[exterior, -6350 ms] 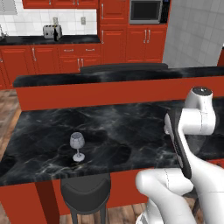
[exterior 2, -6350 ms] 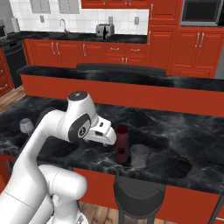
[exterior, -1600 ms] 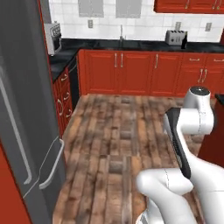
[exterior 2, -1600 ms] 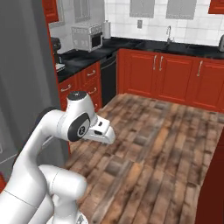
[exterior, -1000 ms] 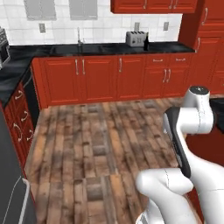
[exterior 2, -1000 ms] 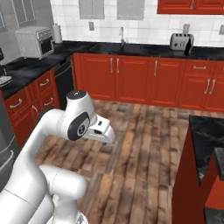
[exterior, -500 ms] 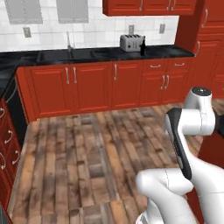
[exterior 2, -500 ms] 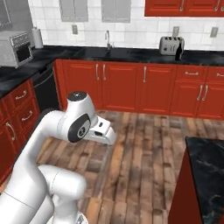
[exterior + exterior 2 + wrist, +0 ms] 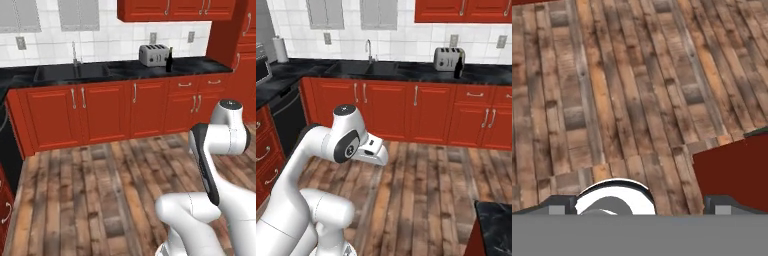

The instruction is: There is a wine glass and glass cup on the dining counter. Place the wine bottle next to the wine glass and the juice bottle next to the glass cup.

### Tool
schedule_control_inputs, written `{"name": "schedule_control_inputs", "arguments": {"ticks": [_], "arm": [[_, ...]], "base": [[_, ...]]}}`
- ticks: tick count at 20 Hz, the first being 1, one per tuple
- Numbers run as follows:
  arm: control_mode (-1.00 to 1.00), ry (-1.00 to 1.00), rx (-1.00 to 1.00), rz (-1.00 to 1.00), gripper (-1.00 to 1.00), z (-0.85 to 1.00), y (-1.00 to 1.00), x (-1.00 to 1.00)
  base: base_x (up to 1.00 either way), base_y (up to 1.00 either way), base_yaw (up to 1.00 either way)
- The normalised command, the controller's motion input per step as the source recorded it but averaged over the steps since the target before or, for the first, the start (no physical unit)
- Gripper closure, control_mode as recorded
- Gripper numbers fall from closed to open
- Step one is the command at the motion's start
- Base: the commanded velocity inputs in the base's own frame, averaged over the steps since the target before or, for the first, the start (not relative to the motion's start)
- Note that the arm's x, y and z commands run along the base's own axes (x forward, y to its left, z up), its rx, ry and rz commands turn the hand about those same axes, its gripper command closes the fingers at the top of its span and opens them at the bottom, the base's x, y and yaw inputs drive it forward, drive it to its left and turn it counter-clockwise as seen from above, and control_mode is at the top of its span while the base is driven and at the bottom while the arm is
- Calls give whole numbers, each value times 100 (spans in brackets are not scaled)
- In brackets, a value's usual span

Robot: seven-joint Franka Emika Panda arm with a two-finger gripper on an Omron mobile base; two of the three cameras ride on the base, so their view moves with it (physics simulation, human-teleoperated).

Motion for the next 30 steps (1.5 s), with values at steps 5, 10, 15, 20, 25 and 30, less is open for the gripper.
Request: {"name": "schedule_control_inputs", "arguments": {"ticks": [5, 10, 15, 20, 25, 30], "arm": [[100, 0, 0, 0, -100, 0, 0, 0], [100, 0, 0, 0, -100, 0, 0, 0], [100, 0, 0, 0, -100, 0, 0, 0], [100, 0, 0, 0, -100, 0, 0, 0], [100, 0, 0, 0, -100, 0, 0, 0], [100, 0, 0, 0, -100, 0, 0, 0]], "base": [[94, -2, 0], [94, -12, 0], [90, -25, 0], [75, -41, 0], [64, -48, 0], [60, -49, 0]]}}
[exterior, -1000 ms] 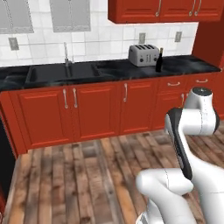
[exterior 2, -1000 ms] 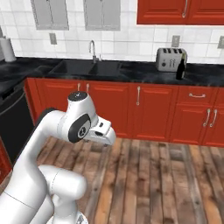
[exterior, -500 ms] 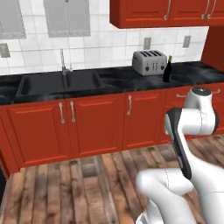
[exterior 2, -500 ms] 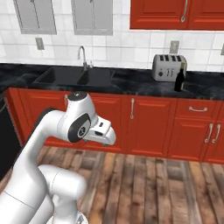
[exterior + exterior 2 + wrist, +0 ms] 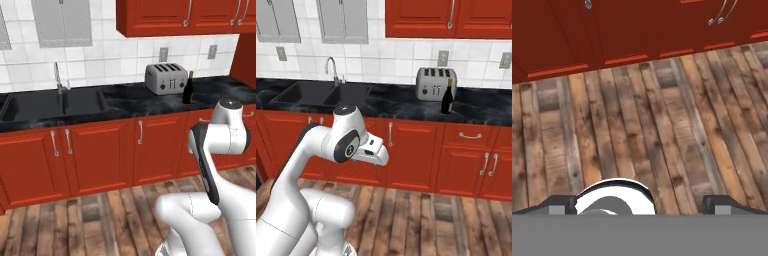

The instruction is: There is a wine glass and glass cup on the dining counter. Place the wine bottle next to the wine glass and the juice bottle next to the glass cup.

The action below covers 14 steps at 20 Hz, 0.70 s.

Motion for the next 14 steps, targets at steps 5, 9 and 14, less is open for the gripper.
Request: {"name": "schedule_control_inputs", "arguments": {"ticks": [5, 9, 14], "arm": [[100, 0, 0, 0, -100, 0, 0, 0], [100, 0, 0, 0, -100, 0, 0, 0], [100, 0, 0, 0, -100, 0, 0, 0]], "base": [[61, -49, 0], [62, -48, 1], [62, -50, 0]]}}
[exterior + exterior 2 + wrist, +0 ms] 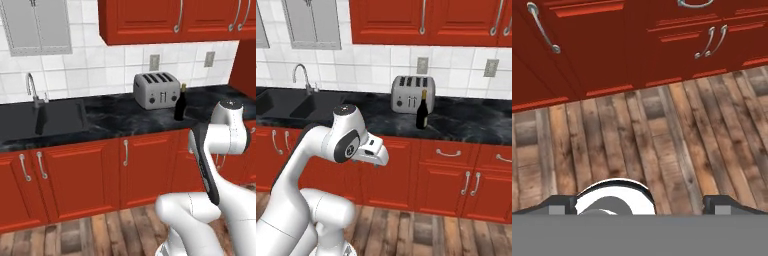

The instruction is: There is a wine glass and glass cup on the dining counter. Place the wine bottle next to the wine glass and the juice bottle next to the glass cup.

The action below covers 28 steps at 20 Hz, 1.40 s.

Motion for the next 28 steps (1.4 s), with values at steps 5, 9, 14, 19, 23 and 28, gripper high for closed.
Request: {"name": "schedule_control_inputs", "arguments": {"ticks": [5, 9, 14, 19, 23, 28], "arm": [[100, 0, 0, 0, -100, 0, 0, 0], [100, 0, 0, 0, -100, 0, 0, 0], [100, 0, 0, 0, -100, 0, 0, 0], [100, 0, 0, 0, -100, 0, 0, 0], [100, 0, 0, 0, -100, 0, 0, 0], [100, 0, 0, 0, -100, 0, 0, 0]], "base": [[70, -49, 1], [70, -38, 1], [51, -21, 3], [38, -12, 3], [39, -10, 0], [58, -10, 0]]}}
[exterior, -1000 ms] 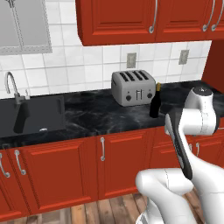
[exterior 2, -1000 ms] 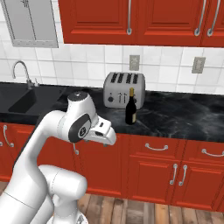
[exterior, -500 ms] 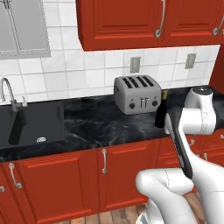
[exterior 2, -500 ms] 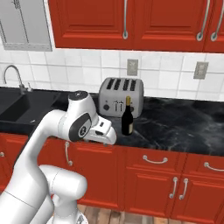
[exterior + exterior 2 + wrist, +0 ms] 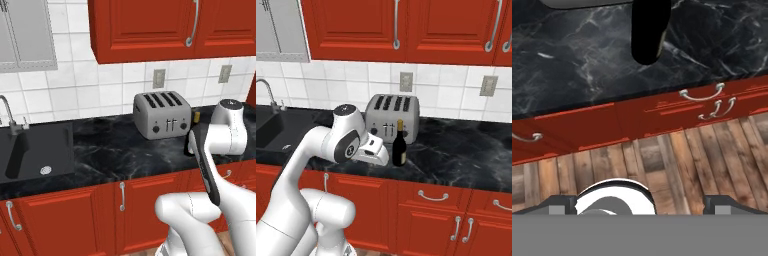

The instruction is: There is a wine glass and glass cup on the dining counter. Place the wine bottle next to the wine glass and the juice bottle next to the glass cup.

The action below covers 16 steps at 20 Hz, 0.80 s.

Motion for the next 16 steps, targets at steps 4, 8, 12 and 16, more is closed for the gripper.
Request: {"name": "schedule_control_inputs", "arguments": {"ticks": [4, 8, 12, 16], "arm": [[100, 0, 0, 0, -100, 0, 0, 0], [100, 0, 0, 0, -100, 0, 0, 0], [100, 0, 0, 0, -100, 0, 0, 0], [100, 0, 0, 0, -100, 0, 0, 0]], "base": [[52, -7, 0], [10, 0, 0], [2, 0, 0], [4, -1, 0]]}}
